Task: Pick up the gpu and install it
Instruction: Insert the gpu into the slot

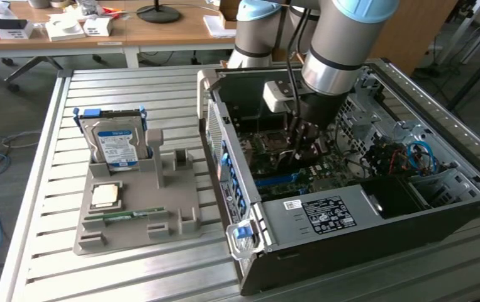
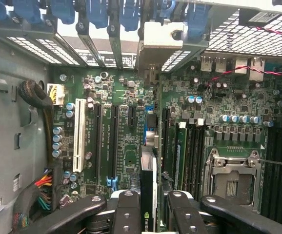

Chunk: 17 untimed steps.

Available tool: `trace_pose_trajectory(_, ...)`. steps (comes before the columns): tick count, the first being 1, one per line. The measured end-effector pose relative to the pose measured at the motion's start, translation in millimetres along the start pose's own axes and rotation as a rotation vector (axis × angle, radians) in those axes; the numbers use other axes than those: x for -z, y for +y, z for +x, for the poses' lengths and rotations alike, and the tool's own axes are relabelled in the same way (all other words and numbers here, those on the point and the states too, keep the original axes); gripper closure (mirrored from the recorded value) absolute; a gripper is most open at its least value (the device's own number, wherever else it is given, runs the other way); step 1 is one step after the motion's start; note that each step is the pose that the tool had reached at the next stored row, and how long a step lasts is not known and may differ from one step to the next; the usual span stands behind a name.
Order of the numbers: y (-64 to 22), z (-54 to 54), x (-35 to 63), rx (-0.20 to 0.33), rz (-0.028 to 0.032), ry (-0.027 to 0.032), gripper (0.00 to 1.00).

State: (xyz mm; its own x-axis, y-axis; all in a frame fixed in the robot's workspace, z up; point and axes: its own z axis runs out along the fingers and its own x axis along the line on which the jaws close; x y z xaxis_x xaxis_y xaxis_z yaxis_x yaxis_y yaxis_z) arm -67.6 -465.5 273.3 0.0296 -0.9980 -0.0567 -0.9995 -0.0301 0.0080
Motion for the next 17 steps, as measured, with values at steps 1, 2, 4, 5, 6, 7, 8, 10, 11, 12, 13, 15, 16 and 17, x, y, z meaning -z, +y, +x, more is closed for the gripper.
trace_pose_trajectory(1,0.2,-0.2,0.0,0.0,0.0,0.0,0.74)
trace_pose_trajectory(2,0.4,-0.3,-0.1,0.0,0.0,0.0001,0.74)
trace_pose_trajectory(4,0.8,-0.6,-0.1,0.0,-0.0001,0.0001,0.74)
trace_pose_trajectory(5,1.1,-0.7,-0.1,0.0,0.0,0.0001,0.74)
trace_pose_trajectory(6,1.5,-0.8,-0.1,0.0,-0.0001,0.0002,0.74)
trace_pose_trajectory(7,1.8,-0.9,-0.1,0.0,-0.0001,0.0002,0.74)
trace_pose_trajectory(8,1.9,-0.9,-0.2,0.0,-0.0001,0.0002,0.74)
trace_pose_trajectory(10,2.0,-0.9,-0.2,0.001,-0.0001,0.0002,0.74)
trace_pose_trajectory(11,2.4,-1.0,-0.2,0.0,-0.0001,0.0002,0.74)
trace_pose_trajectory(12,2.8,-1.0,-0.3,0.0,0.0001,0.0001,0.74)
trace_pose_trajectory(13,3.4,-1.1,-0.3,0.0,0.0001,0.0,0.74)
trace_pose_trajectory(15,4.6,-1.0,-0.3,0.0,0.0,0.0001,0.74)
trace_pose_trajectory(16,5.1,-1.1,-0.3,0.0,0.0,0.0001,0.74)
trace_pose_trajectory(17,5.6,-1.1,-0.3,0.0,0.0,0.0,0.74)
